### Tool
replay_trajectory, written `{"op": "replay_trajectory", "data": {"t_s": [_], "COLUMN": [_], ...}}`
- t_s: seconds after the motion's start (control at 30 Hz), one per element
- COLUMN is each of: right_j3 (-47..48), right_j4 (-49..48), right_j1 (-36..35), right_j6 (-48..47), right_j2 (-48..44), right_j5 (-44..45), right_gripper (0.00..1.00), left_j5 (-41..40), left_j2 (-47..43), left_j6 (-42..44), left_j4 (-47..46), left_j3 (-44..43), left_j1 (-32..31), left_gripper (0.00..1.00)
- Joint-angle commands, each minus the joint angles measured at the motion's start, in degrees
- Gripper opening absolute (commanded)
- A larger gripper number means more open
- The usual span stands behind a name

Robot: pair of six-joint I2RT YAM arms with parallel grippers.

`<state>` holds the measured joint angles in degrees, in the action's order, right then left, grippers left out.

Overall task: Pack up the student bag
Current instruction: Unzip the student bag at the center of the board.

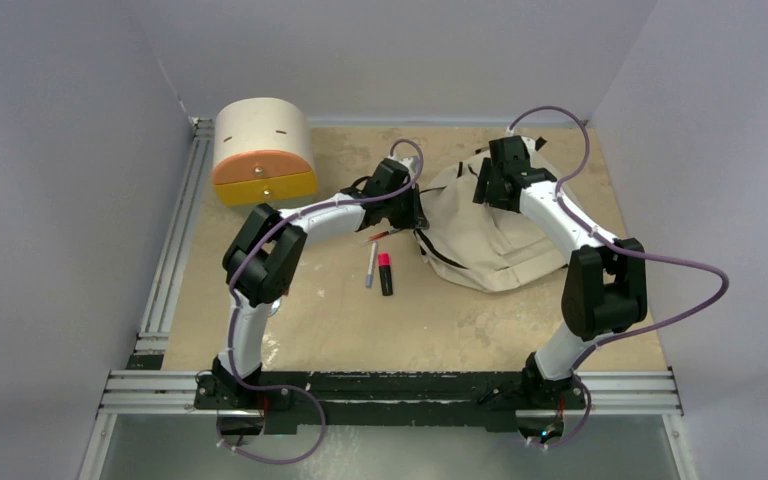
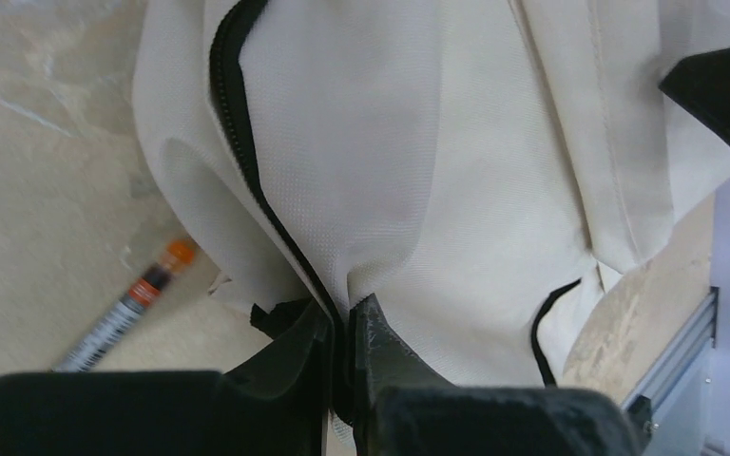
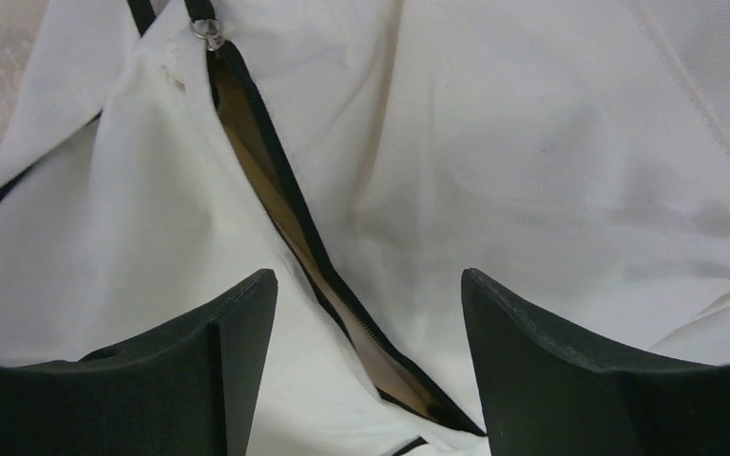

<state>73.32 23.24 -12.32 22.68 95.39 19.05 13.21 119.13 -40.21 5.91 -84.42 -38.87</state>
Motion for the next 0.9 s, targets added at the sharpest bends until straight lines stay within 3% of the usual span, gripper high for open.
{"op": "replay_trajectory", "data": {"t_s": [0.0,0.23,0.6,0.87], "right_j3": [1.8,4.1,4.2,4.2], "right_j4": [-0.8,-0.9,-2.0,0.7], "right_j1": [0.1,0.1,0.1,-0.4], "right_j6": [1.6,2.2,2.8,-2.2], "right_j2": [1.2,3.7,3.0,6.4], "right_j5": [5.4,13.5,15.0,15.0], "right_gripper": [0.74,0.75,0.77,0.8], "left_j5": [-1.5,-1.8,-0.8,-0.1], "left_j2": [2.2,3.1,3.0,2.9], "left_j6": [7.4,8.9,9.3,9.6], "left_j4": [3.4,4.1,4.0,3.9], "left_j3": [-5.2,-4.8,-4.6,-4.6], "left_j1": [1.2,1.5,1.5,1.6], "left_gripper": [0.0,0.0,0.0,0.0]}}
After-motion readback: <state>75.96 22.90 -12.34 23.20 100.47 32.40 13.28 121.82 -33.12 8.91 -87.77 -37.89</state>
